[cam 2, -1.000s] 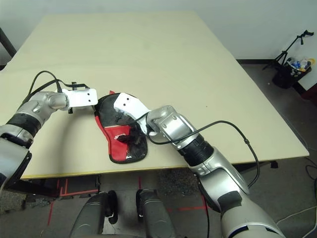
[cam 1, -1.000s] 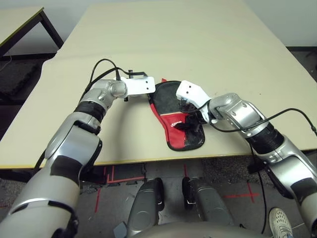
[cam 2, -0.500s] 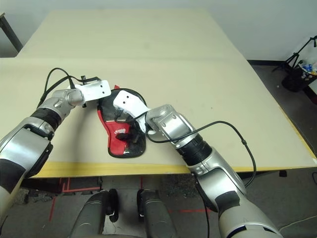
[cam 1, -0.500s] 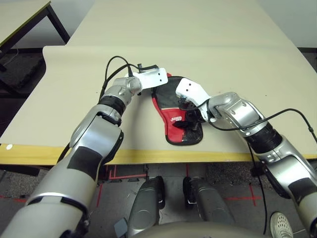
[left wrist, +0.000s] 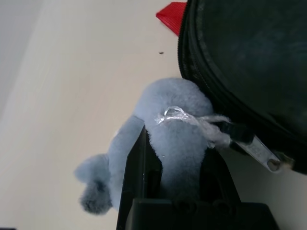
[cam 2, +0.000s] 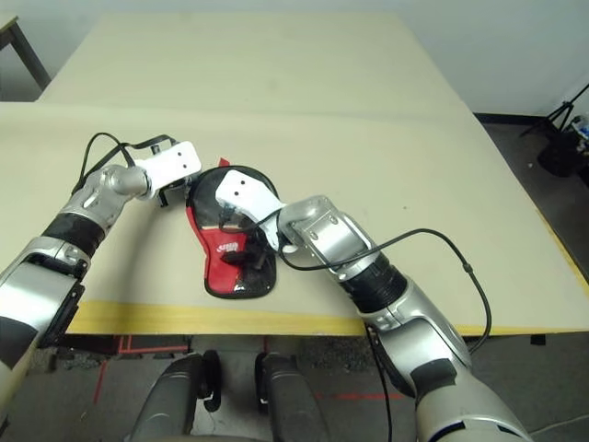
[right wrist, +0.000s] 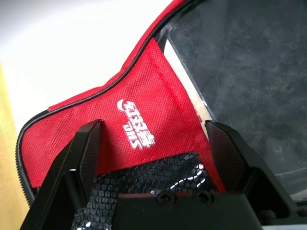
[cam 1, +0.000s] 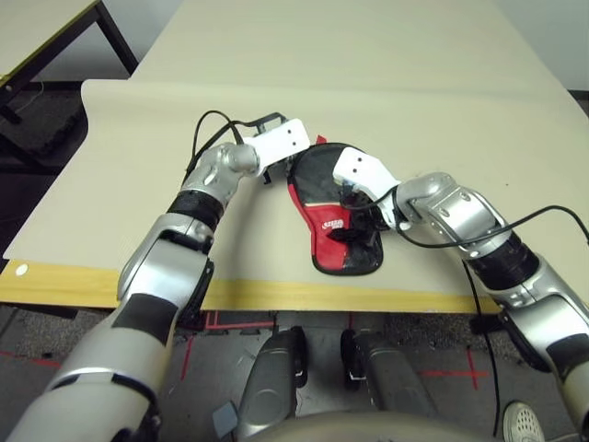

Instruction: Store the ping-pong paddle in its case and zip it.

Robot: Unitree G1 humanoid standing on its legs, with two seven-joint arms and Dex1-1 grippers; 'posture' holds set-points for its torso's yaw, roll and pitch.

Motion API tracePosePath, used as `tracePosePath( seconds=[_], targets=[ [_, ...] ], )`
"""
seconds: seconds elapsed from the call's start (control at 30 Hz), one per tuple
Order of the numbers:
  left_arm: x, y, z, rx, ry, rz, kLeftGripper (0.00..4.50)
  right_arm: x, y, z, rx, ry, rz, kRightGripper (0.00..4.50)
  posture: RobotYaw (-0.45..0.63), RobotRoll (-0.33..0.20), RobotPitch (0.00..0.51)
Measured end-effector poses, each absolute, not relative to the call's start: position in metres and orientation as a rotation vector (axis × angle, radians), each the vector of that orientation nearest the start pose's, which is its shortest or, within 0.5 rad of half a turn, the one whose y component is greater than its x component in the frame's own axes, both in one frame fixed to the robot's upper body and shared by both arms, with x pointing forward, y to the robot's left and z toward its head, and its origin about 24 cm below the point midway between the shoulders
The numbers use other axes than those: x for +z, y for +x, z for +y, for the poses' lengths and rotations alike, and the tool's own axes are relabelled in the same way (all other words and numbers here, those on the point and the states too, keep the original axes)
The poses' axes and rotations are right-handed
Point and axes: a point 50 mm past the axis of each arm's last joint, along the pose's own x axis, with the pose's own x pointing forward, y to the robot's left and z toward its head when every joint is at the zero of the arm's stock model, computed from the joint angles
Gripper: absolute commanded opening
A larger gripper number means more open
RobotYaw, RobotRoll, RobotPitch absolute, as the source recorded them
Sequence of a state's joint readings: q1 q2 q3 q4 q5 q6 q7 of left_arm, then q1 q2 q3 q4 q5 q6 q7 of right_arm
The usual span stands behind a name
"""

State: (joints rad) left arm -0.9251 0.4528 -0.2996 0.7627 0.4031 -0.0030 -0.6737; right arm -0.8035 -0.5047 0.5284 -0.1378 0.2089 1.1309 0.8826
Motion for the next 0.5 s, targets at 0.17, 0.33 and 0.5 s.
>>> tracePosePath(
  seconds=[0.17,0.33,0.5],
  targets=[
    [0.154,0.377,0.162,-0.714,0.898,0.243,0.63,0.176,0.292,-0.084,1.154,-0.43,0.673,4.5,-0.09,0.0,0.18],
    [0.165,0.363,0.159,-0.797,0.797,0.298,0.63,0.229,0.292,-0.085,1.178,-0.375,0.564,4.5,-0.1,0.0,0.179],
    [0.175,0.358,0.158,-0.821,0.762,0.307,1.35,0.233,0.294,-0.083,1.174,-0.329,0.564,4.5,-0.1,0.0,0.176]
  ],
)
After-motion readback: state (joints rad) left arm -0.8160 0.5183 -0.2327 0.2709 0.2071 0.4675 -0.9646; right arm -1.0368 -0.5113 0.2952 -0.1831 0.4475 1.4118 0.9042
